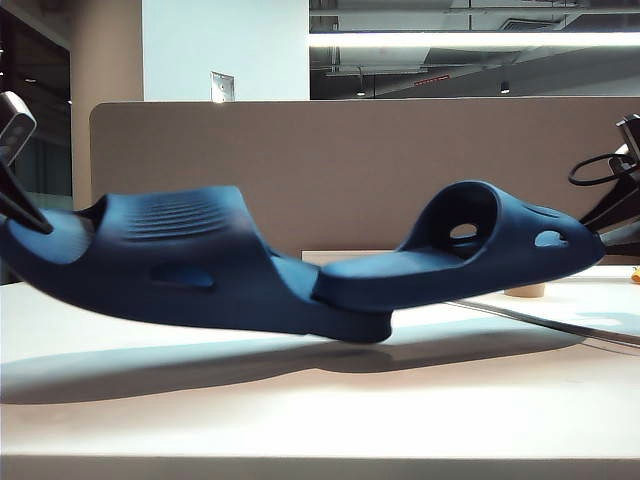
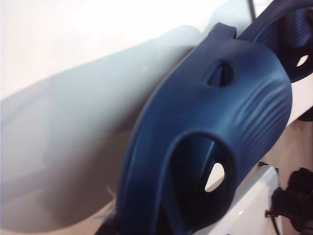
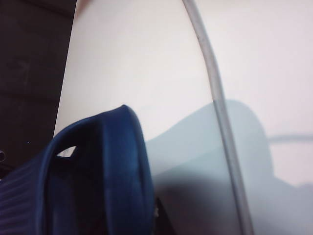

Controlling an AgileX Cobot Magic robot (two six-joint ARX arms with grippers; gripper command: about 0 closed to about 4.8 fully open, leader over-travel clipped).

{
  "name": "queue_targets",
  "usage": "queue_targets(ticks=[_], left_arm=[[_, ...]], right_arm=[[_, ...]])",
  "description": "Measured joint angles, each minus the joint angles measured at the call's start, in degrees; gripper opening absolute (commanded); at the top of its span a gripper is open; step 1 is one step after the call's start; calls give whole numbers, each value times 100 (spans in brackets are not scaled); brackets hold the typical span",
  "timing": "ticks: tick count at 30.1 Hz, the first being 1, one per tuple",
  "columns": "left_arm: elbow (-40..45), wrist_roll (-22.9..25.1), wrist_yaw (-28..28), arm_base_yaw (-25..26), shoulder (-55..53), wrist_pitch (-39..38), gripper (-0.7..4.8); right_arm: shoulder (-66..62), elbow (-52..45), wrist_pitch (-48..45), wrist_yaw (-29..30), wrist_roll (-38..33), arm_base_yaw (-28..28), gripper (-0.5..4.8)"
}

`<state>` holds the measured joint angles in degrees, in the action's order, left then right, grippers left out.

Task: Interlock the pair of blue slippers on the table with their fronts facing up.

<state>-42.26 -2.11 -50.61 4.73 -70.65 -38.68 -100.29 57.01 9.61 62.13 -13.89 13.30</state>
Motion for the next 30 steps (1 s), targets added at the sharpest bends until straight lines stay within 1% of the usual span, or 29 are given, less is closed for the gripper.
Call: queue_targets(ticks=[4,7,11,15,18,23,26,30], left_arm=[[0,-107,-68,-2,-15,125,-4],[0,-138,-83,-2,-76,151,-4],[0,-140,-105,-127,-240,155,-3],[0,-181,-79,-365,-413,254,-4],[0,-372,22,-385,-487,466,-4],[0,-446,57,-420,-494,584,-4],[0,-643,293,-494,-494,713,-4],[2,-896,466,-682,-514,1023,-4]], right_arm=[[-2,0,-101,0,-22,-76,52],[-2,0,-343,2,-166,-153,52],[-2,0,-632,-87,-328,-334,52],[-4,-2,-723,-315,-345,-546,52],[-4,-2,-756,-570,-350,-673,52],[-4,-2,-861,-949,-361,-835,52],[-4,-2,-887,-1200,-367,-1036,52],[-4,-2,-927,-1530,-387,-1346,52]])
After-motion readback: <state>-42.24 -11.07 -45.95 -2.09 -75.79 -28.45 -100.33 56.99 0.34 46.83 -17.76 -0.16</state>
